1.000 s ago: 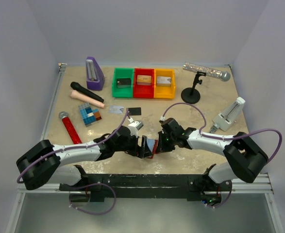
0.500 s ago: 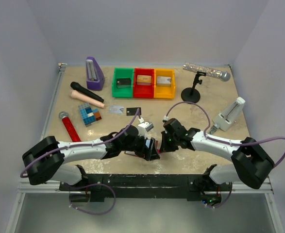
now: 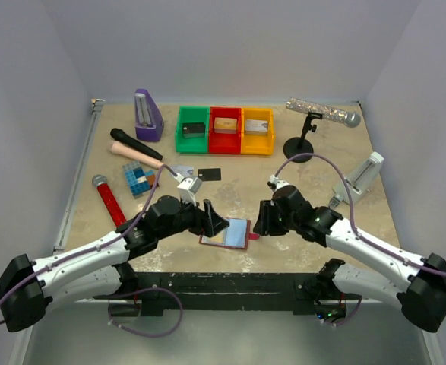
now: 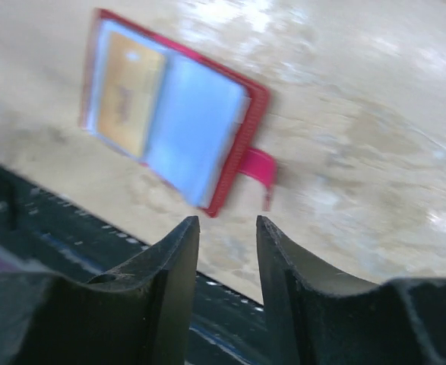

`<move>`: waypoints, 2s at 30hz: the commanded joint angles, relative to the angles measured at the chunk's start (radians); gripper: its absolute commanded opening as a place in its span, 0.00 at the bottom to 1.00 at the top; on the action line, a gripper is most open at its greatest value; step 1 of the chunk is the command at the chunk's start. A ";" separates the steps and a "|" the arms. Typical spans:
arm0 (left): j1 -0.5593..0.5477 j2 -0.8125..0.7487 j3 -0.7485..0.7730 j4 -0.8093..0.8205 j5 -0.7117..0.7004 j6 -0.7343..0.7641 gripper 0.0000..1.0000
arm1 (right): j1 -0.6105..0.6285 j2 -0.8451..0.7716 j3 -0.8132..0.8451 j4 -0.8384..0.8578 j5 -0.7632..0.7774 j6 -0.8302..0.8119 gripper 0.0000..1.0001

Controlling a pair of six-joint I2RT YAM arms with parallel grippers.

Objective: Take the credit cards out of the card holder
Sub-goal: Remove the credit card from the card holder.

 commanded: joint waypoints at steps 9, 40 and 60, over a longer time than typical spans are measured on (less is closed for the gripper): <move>0.110 0.101 -0.115 -0.007 -0.177 -0.110 0.20 | 0.028 0.202 -0.024 0.559 -0.381 0.048 0.18; 0.110 0.215 -0.272 0.203 -0.116 -0.156 0.03 | -0.024 0.399 -0.029 0.449 -0.265 0.005 0.29; 0.110 0.127 -0.178 0.097 -0.164 -0.122 0.00 | 0.026 0.477 0.070 0.639 -0.427 0.140 0.47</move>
